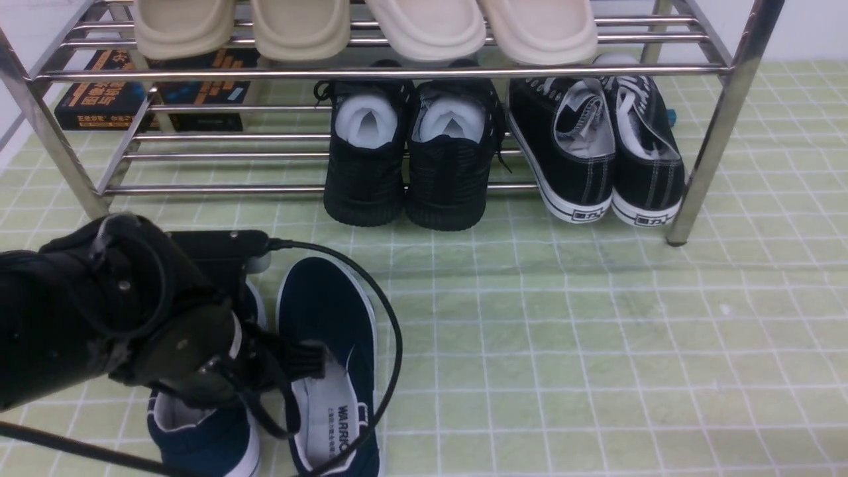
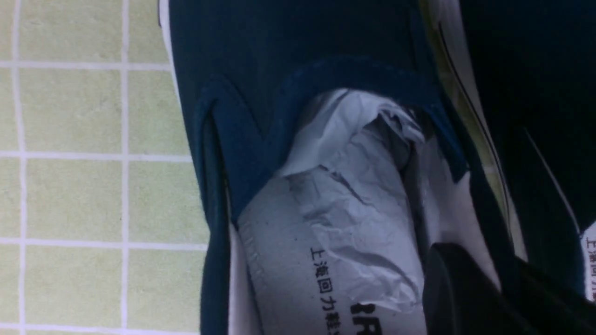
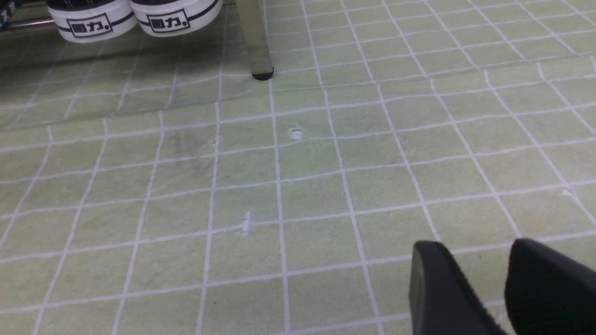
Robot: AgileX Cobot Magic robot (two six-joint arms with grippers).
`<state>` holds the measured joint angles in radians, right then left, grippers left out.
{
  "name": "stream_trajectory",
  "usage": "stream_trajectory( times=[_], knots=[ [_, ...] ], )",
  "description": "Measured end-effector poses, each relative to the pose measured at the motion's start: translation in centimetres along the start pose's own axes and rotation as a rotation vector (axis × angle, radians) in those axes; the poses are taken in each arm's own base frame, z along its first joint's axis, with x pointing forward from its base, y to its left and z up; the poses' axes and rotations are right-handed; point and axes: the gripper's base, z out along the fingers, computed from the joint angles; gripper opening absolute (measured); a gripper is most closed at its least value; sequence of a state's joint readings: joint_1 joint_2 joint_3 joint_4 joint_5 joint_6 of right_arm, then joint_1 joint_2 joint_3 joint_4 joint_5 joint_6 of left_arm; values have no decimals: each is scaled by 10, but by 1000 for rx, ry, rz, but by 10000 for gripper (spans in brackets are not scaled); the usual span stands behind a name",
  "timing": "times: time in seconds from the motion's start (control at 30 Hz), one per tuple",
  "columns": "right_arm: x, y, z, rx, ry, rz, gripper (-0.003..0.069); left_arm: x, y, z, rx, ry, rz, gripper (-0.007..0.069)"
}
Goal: Take the shoes off the shelf with your hand from the green coffee tablecloth.
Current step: 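Set the held shoe down on the floor in front of the rack with the left gripper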
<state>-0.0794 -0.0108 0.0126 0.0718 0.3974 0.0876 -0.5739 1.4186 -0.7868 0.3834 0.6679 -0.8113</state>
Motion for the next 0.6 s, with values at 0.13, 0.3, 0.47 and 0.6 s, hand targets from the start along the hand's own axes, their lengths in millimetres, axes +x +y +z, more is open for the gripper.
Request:
stream_trajectory(
  times=[0.13, 0.3, 0.47, 0.6],
  knots=[
    [0, 0, 0, 0, 0, 0, 237, 0, 0, 0, 0, 0, 0, 45],
    [0, 0, 0, 0, 0, 0, 237, 4, -2, 0, 17, 40, -36, 133],
    [0, 0, 0, 0, 0, 0, 237, 9, -5, -3, 56, 116, 8, 296],
    [0, 0, 0, 0, 0, 0, 237, 1, -9, -22, 108, 109, 19, 386]
  ],
)
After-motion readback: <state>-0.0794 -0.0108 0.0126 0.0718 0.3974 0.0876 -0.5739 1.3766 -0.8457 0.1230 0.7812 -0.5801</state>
